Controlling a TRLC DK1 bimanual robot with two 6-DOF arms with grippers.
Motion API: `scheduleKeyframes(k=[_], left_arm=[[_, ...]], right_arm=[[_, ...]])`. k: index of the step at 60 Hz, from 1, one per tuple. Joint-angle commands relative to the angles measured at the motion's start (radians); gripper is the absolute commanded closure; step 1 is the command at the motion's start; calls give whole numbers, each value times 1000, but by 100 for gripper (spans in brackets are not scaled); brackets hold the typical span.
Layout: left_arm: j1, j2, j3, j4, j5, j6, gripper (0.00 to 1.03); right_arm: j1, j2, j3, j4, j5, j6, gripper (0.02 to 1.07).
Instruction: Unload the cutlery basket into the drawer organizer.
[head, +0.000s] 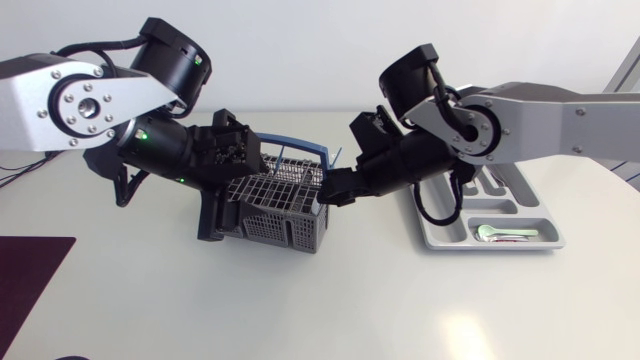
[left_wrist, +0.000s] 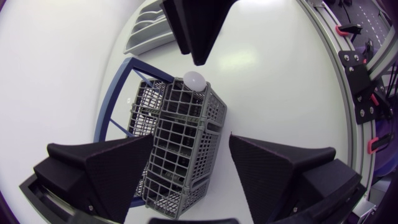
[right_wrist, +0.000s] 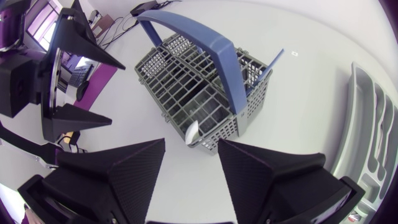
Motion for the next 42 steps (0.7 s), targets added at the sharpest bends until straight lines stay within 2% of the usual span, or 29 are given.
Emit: scheduleKeyframes(k=[1,8,21,27,31,36,42], left_arm=[[5,-14,-28,-12,19,-46,14],[14,-7,-41,-12,32,-57,14],[41,9,-49,-12,65,-68,14],[41,12,-52,-12,70,-68,14],[44,15,-49,-12,75,-68,14],[44,18,-47,-12,76,-68,14],[41,19,-49,-12,76,-68,14]], right_arm=[[13,38,46,8,18,47,57],[21,75,83,5,34,72,63],[41,125,101,-12,57,87,63],[43,132,101,-17,57,88,66],[44,133,106,-20,58,93,71],[50,141,107,-27,58,96,72],[55,150,110,-27,58,96,80]])
